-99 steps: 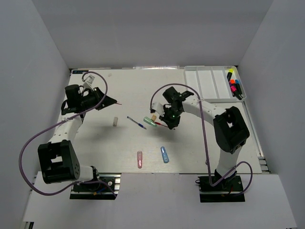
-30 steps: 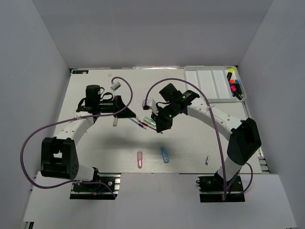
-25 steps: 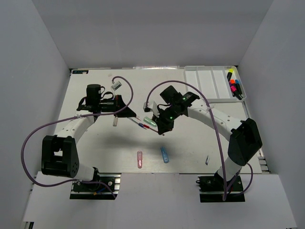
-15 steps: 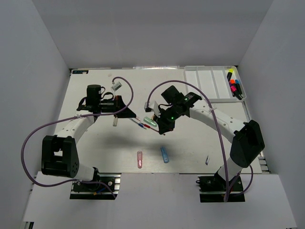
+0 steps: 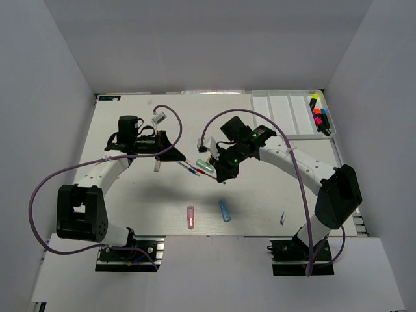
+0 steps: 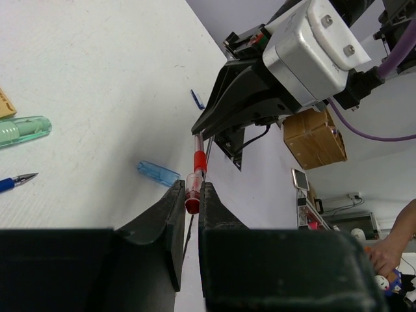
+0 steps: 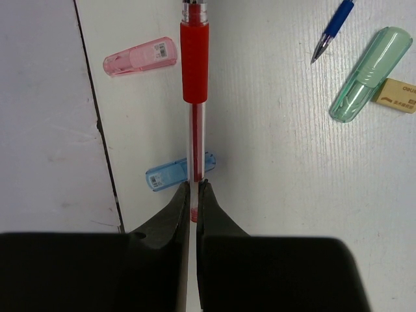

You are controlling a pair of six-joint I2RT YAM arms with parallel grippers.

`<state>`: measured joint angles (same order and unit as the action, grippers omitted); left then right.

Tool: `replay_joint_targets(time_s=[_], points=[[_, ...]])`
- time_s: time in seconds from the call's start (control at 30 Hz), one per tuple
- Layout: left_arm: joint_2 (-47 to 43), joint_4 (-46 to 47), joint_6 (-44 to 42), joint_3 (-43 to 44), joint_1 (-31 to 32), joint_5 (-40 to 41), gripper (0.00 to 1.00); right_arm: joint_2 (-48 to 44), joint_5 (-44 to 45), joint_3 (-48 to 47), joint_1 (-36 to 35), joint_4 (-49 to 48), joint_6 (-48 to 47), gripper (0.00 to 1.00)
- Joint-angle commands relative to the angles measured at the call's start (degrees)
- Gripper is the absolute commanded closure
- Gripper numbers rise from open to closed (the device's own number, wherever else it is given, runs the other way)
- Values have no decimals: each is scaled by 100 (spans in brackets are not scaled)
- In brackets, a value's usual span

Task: Sort the stationery into containers
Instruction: Cap the pen

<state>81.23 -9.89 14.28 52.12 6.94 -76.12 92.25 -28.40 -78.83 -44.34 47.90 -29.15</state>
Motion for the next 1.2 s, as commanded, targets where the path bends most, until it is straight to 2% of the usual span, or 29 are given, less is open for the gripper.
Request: replay_joint_targets(time_s=[0.0, 0.47, 1.17], points=[[-187, 75, -92, -70, 27, -360, 100, -163, -25, -19, 13, -88, -47, 100], [-266, -312, -505, -97, 27, -97, 100, -286, -87, -160, 13, 53, -126, 100], [-310, 119, -136, -202, 27, -413, 100, 56, -51, -230, 13, -105, -39, 100]])
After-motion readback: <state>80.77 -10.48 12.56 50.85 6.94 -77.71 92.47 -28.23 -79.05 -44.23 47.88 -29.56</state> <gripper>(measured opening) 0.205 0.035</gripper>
